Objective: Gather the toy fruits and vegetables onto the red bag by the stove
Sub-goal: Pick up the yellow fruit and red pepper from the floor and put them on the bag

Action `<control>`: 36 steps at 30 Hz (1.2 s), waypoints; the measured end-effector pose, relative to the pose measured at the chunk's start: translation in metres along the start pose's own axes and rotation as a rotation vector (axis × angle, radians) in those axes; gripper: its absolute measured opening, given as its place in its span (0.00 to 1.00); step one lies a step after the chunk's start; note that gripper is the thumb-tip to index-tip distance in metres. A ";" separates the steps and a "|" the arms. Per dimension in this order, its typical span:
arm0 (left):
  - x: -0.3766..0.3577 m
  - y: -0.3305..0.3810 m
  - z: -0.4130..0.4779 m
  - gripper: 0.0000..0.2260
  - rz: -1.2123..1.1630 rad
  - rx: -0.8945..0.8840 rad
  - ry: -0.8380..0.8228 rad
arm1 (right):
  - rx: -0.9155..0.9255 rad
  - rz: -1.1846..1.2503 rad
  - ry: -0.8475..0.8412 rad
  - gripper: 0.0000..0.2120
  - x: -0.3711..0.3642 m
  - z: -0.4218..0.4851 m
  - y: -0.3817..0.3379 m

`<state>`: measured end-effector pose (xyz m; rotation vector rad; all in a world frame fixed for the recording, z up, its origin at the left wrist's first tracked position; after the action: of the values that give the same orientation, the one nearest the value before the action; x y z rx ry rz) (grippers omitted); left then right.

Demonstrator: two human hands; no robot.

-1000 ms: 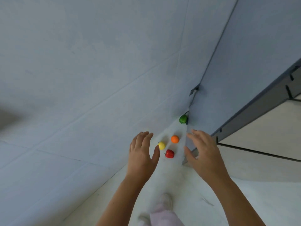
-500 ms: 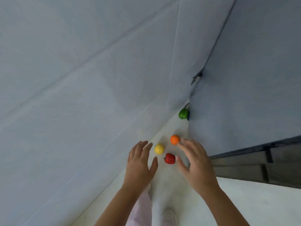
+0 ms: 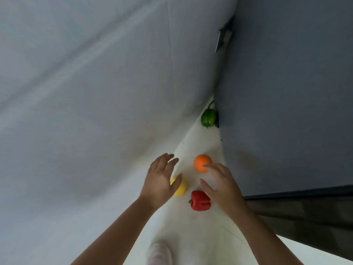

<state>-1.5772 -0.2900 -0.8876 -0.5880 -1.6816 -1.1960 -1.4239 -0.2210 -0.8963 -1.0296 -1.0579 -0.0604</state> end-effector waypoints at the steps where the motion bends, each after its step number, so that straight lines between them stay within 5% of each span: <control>1: -0.015 -0.006 0.006 0.21 0.013 -0.023 0.004 | -0.023 0.024 -0.010 0.24 -0.015 -0.003 0.018; 12: -0.159 -0.071 -0.002 0.23 0.064 -0.007 -0.170 | -0.085 0.085 -0.237 0.24 -0.132 -0.043 0.129; 36: -0.225 -0.092 -0.001 0.33 -0.047 0.232 -0.305 | -0.199 0.206 -0.350 0.34 -0.186 -0.072 0.151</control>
<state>-1.5540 -0.2973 -1.1289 -0.6110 -2.0683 -0.9588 -1.3993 -0.2653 -1.1413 -1.3581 -1.2730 0.1916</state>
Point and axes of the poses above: each hand's wrist, its own z-axis towards the middle knuckle, its own x-axis out of the back of the hand, y = z × x, the point moved 8 cm from there along z, towards the middle knuckle, and after that the axes turned 12 degrees about x, right-handed, at the moved point
